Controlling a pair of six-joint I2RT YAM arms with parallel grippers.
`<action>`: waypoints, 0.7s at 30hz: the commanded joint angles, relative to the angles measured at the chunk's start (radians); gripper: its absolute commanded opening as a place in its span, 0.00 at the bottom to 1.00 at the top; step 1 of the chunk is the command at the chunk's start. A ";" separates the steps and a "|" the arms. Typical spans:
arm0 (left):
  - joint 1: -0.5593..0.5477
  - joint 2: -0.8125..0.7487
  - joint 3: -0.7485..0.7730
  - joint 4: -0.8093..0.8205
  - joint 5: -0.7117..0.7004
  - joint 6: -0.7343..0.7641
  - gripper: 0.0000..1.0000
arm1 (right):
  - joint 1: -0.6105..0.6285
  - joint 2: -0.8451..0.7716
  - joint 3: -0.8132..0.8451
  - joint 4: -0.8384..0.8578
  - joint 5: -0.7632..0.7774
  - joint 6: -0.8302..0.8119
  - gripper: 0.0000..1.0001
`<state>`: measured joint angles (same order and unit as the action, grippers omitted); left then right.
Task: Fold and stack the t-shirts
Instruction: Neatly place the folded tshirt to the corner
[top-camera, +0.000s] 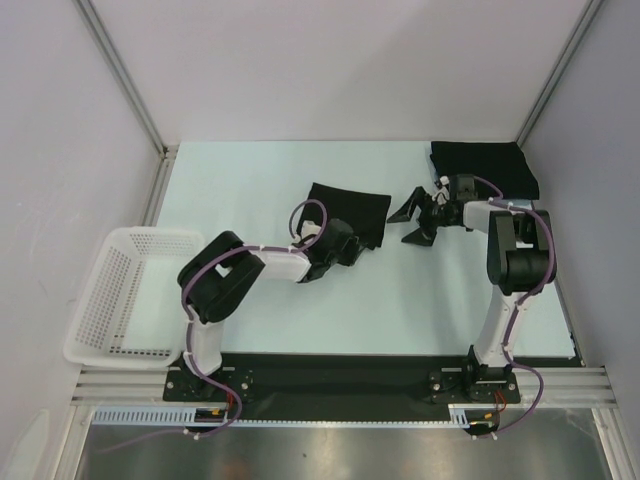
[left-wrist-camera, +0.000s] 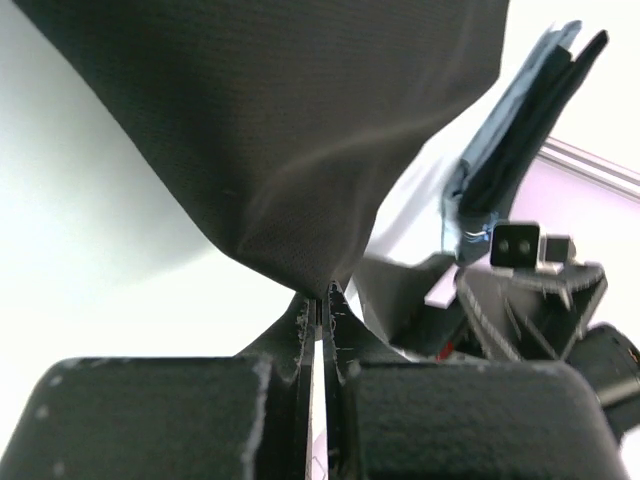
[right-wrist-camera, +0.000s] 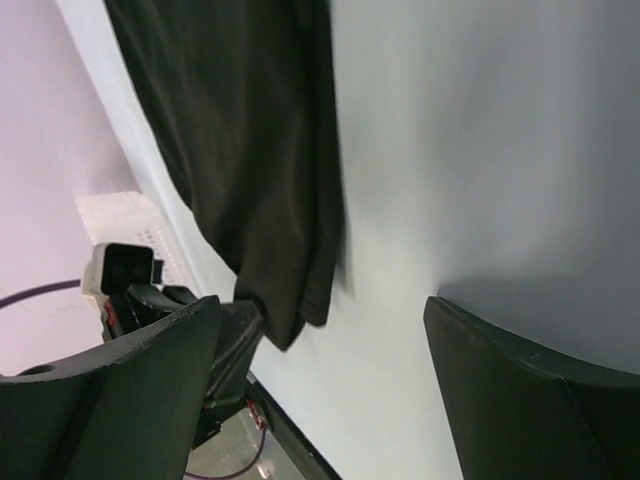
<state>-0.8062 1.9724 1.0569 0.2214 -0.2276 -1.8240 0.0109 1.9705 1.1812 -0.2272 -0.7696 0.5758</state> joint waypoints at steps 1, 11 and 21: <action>0.018 -0.063 0.015 0.001 0.027 0.011 0.00 | 0.003 0.036 0.078 0.127 -0.074 0.061 0.90; 0.044 -0.098 0.021 0.010 0.045 0.012 0.00 | 0.035 0.139 0.110 0.193 -0.082 0.208 0.89; 0.068 -0.144 0.009 0.001 0.051 0.032 0.00 | 0.081 0.176 0.118 0.216 -0.056 0.311 0.83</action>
<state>-0.7429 1.8862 1.0569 0.2211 -0.1795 -1.8130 0.0696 2.1204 1.2747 -0.0322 -0.8436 0.8349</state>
